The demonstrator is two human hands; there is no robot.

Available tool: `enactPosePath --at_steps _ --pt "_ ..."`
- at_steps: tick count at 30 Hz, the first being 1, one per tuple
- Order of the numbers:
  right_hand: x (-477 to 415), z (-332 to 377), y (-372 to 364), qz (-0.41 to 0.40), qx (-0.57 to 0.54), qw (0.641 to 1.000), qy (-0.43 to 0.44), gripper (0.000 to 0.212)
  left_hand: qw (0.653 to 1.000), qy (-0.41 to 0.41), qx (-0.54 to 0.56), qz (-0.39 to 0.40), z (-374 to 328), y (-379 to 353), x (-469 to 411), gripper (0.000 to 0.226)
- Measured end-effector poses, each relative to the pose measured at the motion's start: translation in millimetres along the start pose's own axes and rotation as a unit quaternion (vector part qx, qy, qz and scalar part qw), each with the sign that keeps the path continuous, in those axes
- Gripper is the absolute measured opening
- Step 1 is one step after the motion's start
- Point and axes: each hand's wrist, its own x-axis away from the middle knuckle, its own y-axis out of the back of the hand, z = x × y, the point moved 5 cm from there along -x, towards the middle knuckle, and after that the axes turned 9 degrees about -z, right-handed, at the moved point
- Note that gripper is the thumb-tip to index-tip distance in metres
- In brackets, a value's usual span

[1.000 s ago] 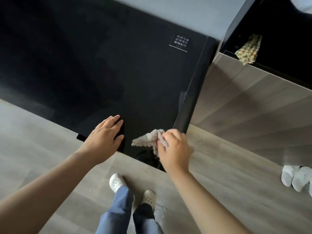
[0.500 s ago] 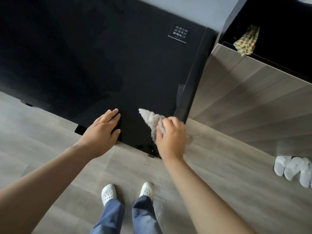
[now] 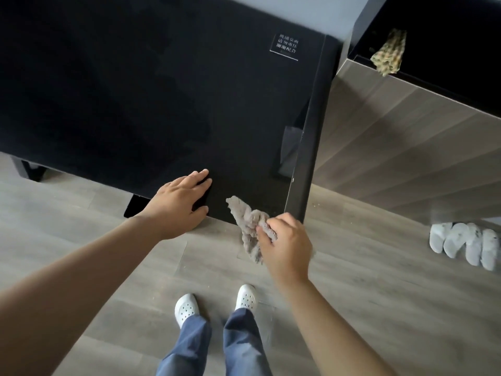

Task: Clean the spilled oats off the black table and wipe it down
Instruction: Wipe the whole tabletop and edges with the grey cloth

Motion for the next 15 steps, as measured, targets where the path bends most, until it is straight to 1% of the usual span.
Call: enactPosePath --at_steps 3,4,5,6,8,10,12,15 --pt "15.2 2.3 5.3 0.097 -0.043 0.994 -0.011 0.015 1.0 -0.015 -0.011 0.017 3.7 1.9 -1.5 0.063" --pt "16.2 4.6 10.2 0.103 -0.047 0.994 -0.009 0.015 1.0 -0.018 -0.012 0.022 5.0 1.7 -1.5 0.064" --pt "13.9 7.6 16.0 0.083 -0.044 0.996 -0.006 0.015 0.999 -0.018 -0.01 0.027 5.6 2.0 -1.1 0.064" --pt "9.1 10.2 20.8 0.044 -0.035 0.998 -0.008 0.015 0.999 -0.018 -0.008 0.032 6.4 2.0 -1.1 0.064" --pt "-2.3 12.8 23.2 -0.029 -0.001 0.999 -0.039 0.015 0.999 -0.021 -0.007 0.036 7.6 1.3 -1.1 0.063" --pt "-10.0 12.5 12.7 -0.047 0.035 0.995 -0.081 0.015 0.999 -0.027 -0.001 0.04 7.6 1.6 -2.4 0.062" --pt "-1.9 15.7 -2.0 -0.01 0.06 0.994 -0.093 0.015 0.998 -0.03 0.011 0.05 7.8 3.5 -3.4 0.06" --pt "16.0 31.6 -3.5 0.067 0.042 0.993 -0.084 0.017 0.997 -0.028 0.037 0.055 10.2 8.9 -1.9 0.056"
